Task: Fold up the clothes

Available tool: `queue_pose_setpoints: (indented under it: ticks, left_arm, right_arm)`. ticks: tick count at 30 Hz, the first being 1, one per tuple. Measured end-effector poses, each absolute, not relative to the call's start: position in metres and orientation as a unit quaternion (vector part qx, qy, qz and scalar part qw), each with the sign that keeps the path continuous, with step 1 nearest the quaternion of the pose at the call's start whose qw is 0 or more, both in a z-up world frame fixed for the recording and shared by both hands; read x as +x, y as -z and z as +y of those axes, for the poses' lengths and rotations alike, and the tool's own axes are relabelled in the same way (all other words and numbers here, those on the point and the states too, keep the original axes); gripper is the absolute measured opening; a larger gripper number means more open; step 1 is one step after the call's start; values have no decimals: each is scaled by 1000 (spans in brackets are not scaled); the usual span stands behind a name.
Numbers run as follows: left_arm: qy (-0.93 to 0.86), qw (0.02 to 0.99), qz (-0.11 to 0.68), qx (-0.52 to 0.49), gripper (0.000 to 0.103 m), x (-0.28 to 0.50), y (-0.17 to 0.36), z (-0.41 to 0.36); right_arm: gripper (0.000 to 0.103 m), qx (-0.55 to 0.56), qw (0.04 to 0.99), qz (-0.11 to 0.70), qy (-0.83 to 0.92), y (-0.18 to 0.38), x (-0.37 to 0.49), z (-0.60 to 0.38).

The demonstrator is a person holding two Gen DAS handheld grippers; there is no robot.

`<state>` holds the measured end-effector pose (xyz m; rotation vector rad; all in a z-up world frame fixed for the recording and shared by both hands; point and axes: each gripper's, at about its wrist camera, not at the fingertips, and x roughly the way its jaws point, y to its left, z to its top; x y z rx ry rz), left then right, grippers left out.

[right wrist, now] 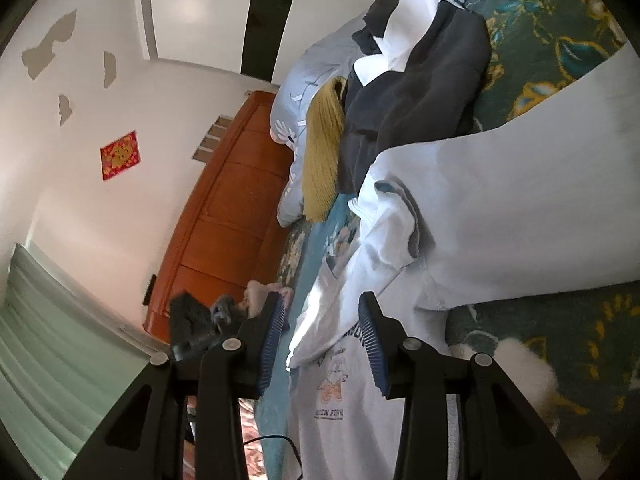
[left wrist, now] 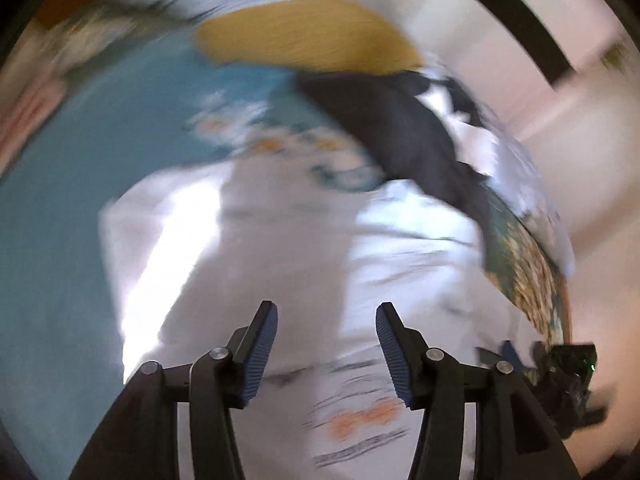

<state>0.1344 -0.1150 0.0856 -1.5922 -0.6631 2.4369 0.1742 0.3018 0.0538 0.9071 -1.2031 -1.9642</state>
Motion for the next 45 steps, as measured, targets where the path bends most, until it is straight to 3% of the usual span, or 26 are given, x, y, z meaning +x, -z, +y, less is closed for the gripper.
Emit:
queue_pose_setpoints:
  ticks: [6,16,19,24,27,29,37,45]
  left_arm:
    - [-806,38,-275,-522,53,158,-59,-168]
    - [-837,50,-253,-482,53,224,-79,-184]
    - [-844,49,-248,-473,53,232,-85,-198]
    - [-848,87,-275,-445,57,220,-88,-196]
    - [-839,100,-291,-448,59,206,-81,-188]
    - [-828,106,-308,-457,59,196,-73,-181]
    - [-823,140,-291,-467,60,177,-59,-157]
    - [-821,151,-302,-460,60,187,-48,-162]
  right_arm:
    - [40,358,314,-429,768,-57,175,295]
    - [41,371,291,-416,778,-76,183,292]
    - [48,402,263,-380,791,-88,179,279]
    - [49,452,259,-311,795,-110,152,247]
    - [56,449,271,-281,804,-125,128,223]
    - [64,451,267,-269,808,-119,112,203]
    - [64,463,260,-271,803,-81,84,163]
    - [64,484,164,-294,808,-58,81,212]
